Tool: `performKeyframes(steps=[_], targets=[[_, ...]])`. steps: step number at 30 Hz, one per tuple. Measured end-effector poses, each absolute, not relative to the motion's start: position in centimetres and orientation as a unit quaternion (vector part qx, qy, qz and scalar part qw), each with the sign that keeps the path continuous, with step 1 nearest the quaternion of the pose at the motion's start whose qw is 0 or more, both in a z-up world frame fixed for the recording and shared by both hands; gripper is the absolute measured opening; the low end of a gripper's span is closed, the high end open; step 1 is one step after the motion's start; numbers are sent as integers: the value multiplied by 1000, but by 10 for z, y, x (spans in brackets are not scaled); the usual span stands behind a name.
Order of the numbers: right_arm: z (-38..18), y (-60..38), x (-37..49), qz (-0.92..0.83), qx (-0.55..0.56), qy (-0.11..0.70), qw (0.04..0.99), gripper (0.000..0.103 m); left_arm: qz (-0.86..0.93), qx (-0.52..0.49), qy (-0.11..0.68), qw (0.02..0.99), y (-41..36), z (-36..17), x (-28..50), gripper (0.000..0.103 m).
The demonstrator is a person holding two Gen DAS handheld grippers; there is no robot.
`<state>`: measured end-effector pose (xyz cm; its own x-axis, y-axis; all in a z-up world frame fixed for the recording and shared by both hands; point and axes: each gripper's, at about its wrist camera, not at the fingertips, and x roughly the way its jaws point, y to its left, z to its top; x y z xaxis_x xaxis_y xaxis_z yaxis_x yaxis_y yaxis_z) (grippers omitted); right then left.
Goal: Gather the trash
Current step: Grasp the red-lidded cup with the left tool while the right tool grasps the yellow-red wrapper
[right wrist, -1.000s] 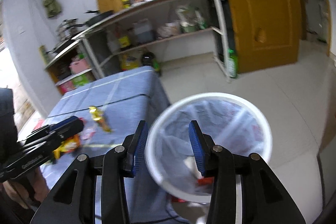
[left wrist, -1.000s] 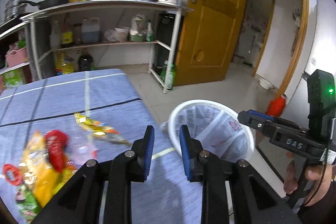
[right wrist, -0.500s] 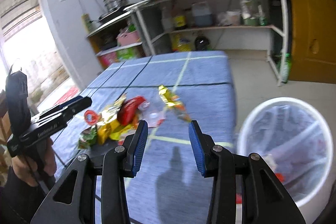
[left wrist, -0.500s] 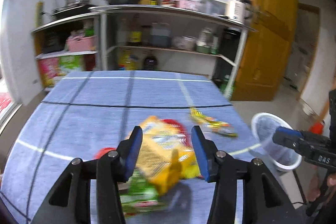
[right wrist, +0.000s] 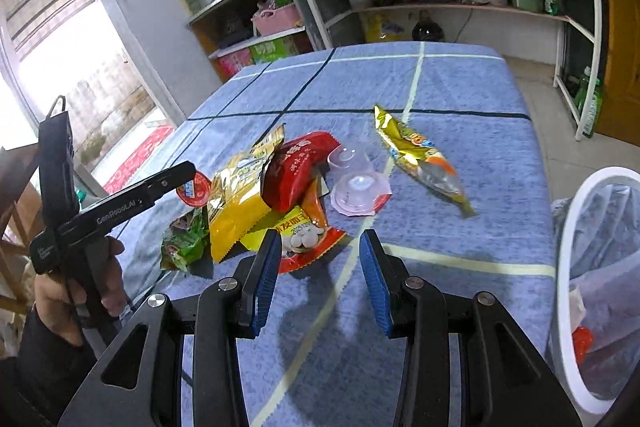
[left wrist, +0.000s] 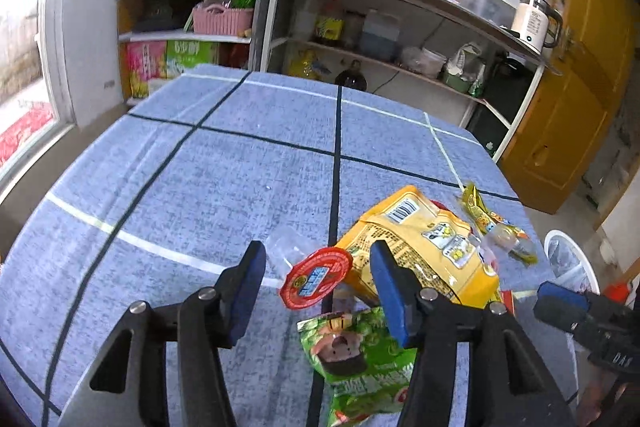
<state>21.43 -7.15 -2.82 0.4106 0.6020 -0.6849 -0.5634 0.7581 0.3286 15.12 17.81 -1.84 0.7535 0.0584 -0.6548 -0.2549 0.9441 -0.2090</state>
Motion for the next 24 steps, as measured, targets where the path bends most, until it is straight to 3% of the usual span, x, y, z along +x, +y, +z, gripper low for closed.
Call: performKeyframes(steps=[8,10,13,16,24], targets=[[-38,-62,221,348,21,436,830,42,89,-166,370,910,176,-33,157,56],[-40,-60,222,352,20,439,827,42,85,-173,370,909,178,-32,155,44],[-42,-56,224,357,16,442,823,42,87,-173,368,910,181,-32,151,43],[-43,-51,227,361,6,443,820,49,84,-172,365,911,182,-31,146,43],[-39,-37,222,382,-65,418,822,55,65,-166,357,917,179,-22,137,43]])
